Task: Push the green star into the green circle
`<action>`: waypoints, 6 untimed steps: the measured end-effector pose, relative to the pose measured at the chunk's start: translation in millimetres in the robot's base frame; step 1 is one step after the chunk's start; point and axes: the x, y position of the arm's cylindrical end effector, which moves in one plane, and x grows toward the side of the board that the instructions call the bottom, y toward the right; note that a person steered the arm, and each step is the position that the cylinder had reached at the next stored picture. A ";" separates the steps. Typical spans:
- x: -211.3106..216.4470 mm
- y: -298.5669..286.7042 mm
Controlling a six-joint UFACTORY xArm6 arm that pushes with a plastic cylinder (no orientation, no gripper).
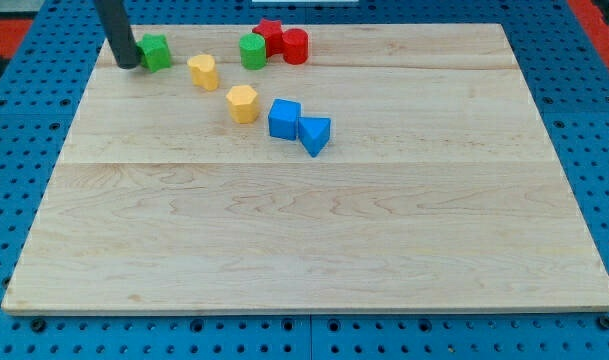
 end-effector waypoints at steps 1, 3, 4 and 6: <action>-2.9 3.5; -29.1 7.3; -32.6 31.4; -24.8 161.9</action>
